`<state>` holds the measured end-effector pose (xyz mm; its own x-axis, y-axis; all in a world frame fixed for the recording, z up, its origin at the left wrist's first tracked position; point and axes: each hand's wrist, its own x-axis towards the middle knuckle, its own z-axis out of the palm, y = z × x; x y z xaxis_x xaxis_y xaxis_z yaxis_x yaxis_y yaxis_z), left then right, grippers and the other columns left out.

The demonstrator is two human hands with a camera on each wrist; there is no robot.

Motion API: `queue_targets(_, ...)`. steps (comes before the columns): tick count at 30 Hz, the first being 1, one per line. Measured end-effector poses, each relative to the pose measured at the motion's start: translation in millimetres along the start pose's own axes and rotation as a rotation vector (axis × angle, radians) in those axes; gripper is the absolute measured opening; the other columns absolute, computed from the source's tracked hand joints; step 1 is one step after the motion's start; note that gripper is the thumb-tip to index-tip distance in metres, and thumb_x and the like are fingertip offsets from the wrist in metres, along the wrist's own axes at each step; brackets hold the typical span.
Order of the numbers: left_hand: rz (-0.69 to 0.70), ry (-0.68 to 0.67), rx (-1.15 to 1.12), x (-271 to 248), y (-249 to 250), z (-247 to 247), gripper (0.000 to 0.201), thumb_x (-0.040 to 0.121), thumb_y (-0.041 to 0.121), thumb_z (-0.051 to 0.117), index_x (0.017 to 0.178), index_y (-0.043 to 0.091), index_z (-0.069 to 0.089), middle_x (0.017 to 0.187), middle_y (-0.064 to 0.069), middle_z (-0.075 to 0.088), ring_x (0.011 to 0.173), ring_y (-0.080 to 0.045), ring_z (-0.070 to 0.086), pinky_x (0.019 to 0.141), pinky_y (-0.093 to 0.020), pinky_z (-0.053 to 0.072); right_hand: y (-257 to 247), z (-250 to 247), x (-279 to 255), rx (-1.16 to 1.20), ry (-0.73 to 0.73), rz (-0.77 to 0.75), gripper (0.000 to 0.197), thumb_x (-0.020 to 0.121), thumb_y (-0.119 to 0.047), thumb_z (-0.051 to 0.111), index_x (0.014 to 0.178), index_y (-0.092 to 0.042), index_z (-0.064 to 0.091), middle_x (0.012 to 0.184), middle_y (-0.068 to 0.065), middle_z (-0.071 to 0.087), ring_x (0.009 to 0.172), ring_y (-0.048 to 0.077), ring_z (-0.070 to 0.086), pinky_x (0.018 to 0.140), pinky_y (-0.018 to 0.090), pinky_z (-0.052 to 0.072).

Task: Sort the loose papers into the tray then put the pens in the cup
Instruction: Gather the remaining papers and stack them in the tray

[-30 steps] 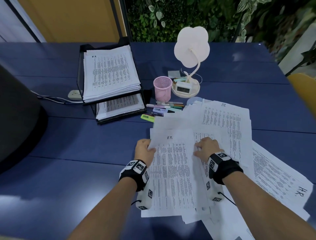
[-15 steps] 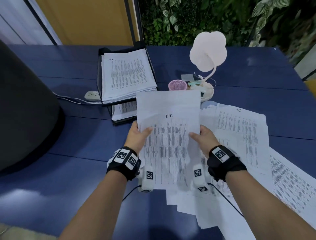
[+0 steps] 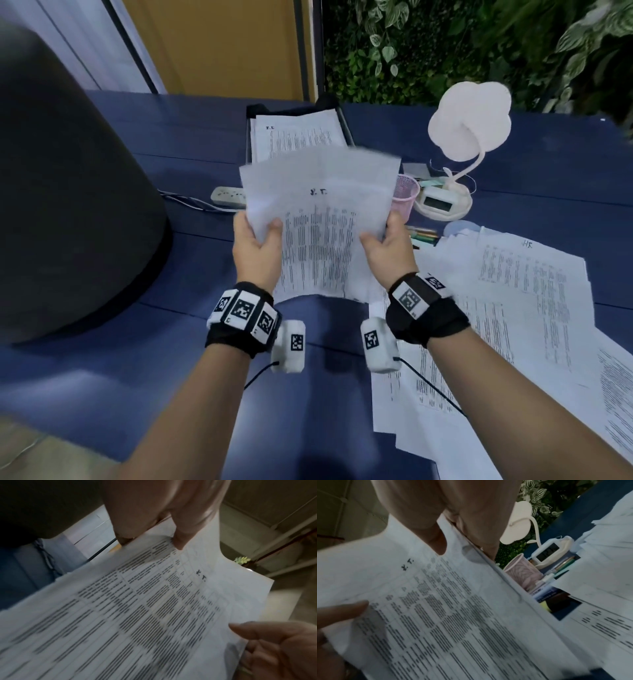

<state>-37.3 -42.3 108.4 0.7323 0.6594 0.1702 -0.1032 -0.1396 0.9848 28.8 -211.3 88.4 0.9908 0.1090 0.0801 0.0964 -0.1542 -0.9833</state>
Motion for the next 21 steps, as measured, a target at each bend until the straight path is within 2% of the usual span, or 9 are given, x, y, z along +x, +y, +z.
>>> queue_targets(2, -0.088, -0.015, -0.010, 0.9, -15.4, -6.3, 0.030, 0.090, 0.004, 0.059, 0.103, 0.027, 0.046, 0.101, 0.011, 0.063, 0.091, 0.002, 0.063, 0.091, -0.032, 0.052, 11.0, 3.8, 0.2, -0.024, -0.012, 0.041, 0.030, 0.083, 0.001, 0.054, 0.104, -0.020, 0.047, 0.099, 0.001, 0.063, 0.095, 0.021, 0.061, 0.091, 0.037, 0.050)
queue_targets(5, -0.171, -0.040, -0.019, 0.8, -30.0, -11.8, 0.033, 0.089, 0.002, 0.059, 0.106, 0.028, 0.045, 0.104, 0.010, 0.063, 0.097, -0.006, 0.062, 0.097, -0.039, 0.049, 19.2, 8.0, 1.3, -0.011, -0.053, 0.084, 0.035, 0.083, 0.006, 0.049, 0.109, -0.018, 0.048, 0.095, -0.005, 0.063, 0.093, 0.017, 0.060, 0.088, 0.031, 0.048)
queue_targets(8, -0.217, -0.079, -0.075, 1.5, -33.2, -14.5, 0.034, 0.089, 0.000, 0.060, 0.113, 0.023, 0.049, 0.104, 0.011, 0.064, 0.096, -0.001, 0.062, 0.094, -0.032, 0.049, 23.5, 9.6, 0.8, -0.034, -0.045, 0.074, 0.041, 0.083, 0.006, 0.044, 0.112, -0.022, 0.046, 0.103, 0.004, 0.064, 0.093, 0.022, 0.061, 0.091, 0.035, 0.048)
queue_targets(10, -0.238, -0.080, -0.101, 3.8, -37.0, -18.7, 0.036, 0.086, 0.000, 0.065, 0.114, 0.017, 0.051, 0.107, 0.003, 0.067, 0.100, -0.011, 0.065, 0.092, -0.035, 0.051, 29.2, 7.8, 1.0, -0.058, -0.051, 0.088, 0.043, 0.080, 0.004, 0.042, 0.108, -0.028, 0.045, 0.103, 0.016, 0.064, 0.086, 0.031, 0.061, 0.083, 0.040, 0.051)
queue_targets(12, -0.259, -0.086, -0.097, 6.2, -42.1, -23.6, 0.039, 0.082, 0.000, 0.069, 0.116, 0.011, 0.053, 0.109, -0.005, 0.068, 0.104, -0.020, 0.066, 0.092, -0.042, 0.052, 36.6, 6.4, 1.3, -0.076, -0.101, 0.127, 0.046, 0.081, 0.003, 0.041, 0.116, -0.026, 0.044, 0.106, 0.022, 0.062, 0.076, 0.029, 0.058, 0.071, 0.035, 0.050)
queue_targets(14, -0.271, -0.113, -0.068, 7.7, -47.2, -24.9, 0.032, 0.081, 0.001, 0.071, 0.110, 0.010, 0.059, 0.106, -0.004, 0.070, 0.101, -0.020, 0.067, 0.092, -0.045, 0.053, 41.3, 6.1, 1.5, -0.097, -0.146, 0.150, 0.053, 0.086, 0.003, 0.040, 0.134, -0.019, 0.038, 0.108, 0.014, 0.064, 0.073, 0.020, 0.055, 0.067, 0.025, 0.047)
queue_targets(16, -0.278, -0.151, -0.056, 9.9, -46.8, -22.4, 0.024, 0.081, 0.002, 0.071, 0.098, 0.017, 0.065, 0.098, 0.002, 0.071, 0.093, -0.015, 0.068, 0.089, -0.041, 0.054, 39.7, 6.0, 3.3, -0.074, -0.131, 0.139, 0.051, 0.087, 0.005, 0.039, 0.133, -0.017, 0.042, 0.110, 0.005, 0.064, 0.085, 0.023, 0.060, 0.078, 0.024, 0.050)
queue_targets(18, -0.288, -0.169, -0.072, 12.8, -44.6, -19.7, 0.022, 0.081, 0.002, 0.071, 0.095, 0.019, 0.066, 0.094, 0.004, 0.071, 0.087, -0.011, 0.069, 0.085, -0.037, 0.054, 36.6, 7.2, 6.0, -0.054, -0.117, 0.140, 0.046, 0.085, 0.006, 0.040, 0.125, -0.017, 0.047, 0.110, 0.006, 0.065, 0.098, 0.030, 0.062, 0.089, 0.035, 0.051)
queue_targets(21, -0.306, -0.179, -0.088, 17.7, -43.4, -18.0, 0.018, 0.082, 0.005, 0.071, 0.097, 0.016, 0.067, 0.096, 0.002, 0.071, 0.091, -0.014, 0.069, 0.088, -0.038, 0.054, 37.8, 6.9, 8.9, -0.097, -0.167, 0.175, 0.045, 0.084, 0.003, 0.044, 0.125, -0.016, 0.049, 0.112, 0.006, 0.066, 0.101, 0.027, 0.063, 0.092, 0.037, 0.050)
